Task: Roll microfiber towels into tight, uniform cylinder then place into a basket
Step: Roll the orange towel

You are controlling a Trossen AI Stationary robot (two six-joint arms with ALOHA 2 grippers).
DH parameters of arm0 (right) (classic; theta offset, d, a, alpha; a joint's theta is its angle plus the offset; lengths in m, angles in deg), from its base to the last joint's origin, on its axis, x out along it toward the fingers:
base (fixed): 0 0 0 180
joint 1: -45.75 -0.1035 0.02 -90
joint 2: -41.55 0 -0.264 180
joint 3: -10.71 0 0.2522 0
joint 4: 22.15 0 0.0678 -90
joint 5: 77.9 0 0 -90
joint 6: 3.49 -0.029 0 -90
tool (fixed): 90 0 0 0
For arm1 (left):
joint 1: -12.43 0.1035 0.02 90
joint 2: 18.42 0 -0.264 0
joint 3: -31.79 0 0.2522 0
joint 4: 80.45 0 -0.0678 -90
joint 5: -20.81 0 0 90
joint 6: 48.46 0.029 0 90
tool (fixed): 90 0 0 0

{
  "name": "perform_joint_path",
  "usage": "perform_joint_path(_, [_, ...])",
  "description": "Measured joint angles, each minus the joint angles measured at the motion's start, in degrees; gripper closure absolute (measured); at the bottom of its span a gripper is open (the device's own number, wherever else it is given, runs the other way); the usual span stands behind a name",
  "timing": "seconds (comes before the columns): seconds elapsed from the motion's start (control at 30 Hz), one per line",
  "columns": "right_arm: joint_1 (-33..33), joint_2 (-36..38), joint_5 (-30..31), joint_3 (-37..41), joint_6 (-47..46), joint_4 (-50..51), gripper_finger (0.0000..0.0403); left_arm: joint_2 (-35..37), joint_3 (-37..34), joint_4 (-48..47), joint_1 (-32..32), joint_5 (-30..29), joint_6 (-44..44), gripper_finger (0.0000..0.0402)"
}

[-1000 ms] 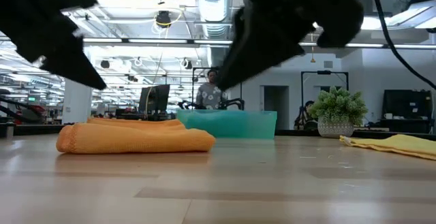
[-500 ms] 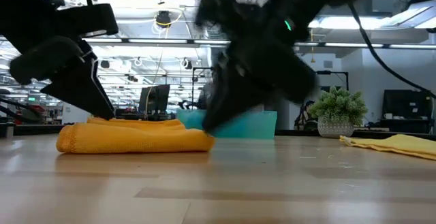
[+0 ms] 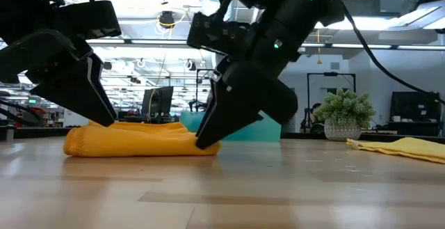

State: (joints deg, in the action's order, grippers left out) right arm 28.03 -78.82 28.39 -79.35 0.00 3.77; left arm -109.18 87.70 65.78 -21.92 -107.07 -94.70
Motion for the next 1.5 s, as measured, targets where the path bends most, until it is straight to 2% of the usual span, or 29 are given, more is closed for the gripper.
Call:
perform_joint_path(0.33, [1.54,0.0,-4.46,0.0,-0.46,-0.31,0.0264,0.0,0.0,-0.03,0.0,0.74,0.6,0.0198])
perform_joint_path(0.67, [1.91,0.0,-4.72,0.0,-3.94,-0.33,0.027,-4.0,0.04,6.1,-0.82,7.78,6.16,0.0198])
perform_joint_path(0.87, [1.91,0.0,-9.7,0.0,-4.02,-0.21,0.0272,-6.88,0.28,6.71,-0.87,5.79,4.18,0.0198])
perform_joint_path(1.23, [1.47,-3.73,-11.05,-0.39,-4.64,-2.28,0.0278,-7.02,0.2,6.66,-0.82,5.91,9.63,0.0198])
perform_joint_path(1.37, [0.81,-3.93,-10.61,-0.39,-9.16,-2.82,0.0307,-7.02,0.22,6.53,-1.23,5.91,9.7,0.0198])
perform_joint_path(1.5, [0.15,-3.13,-11.24,-0.22,-11.54,-2.74,0.0377,-6.06,0.14,5.86,-2.1,6.14,9.85,0.0198])
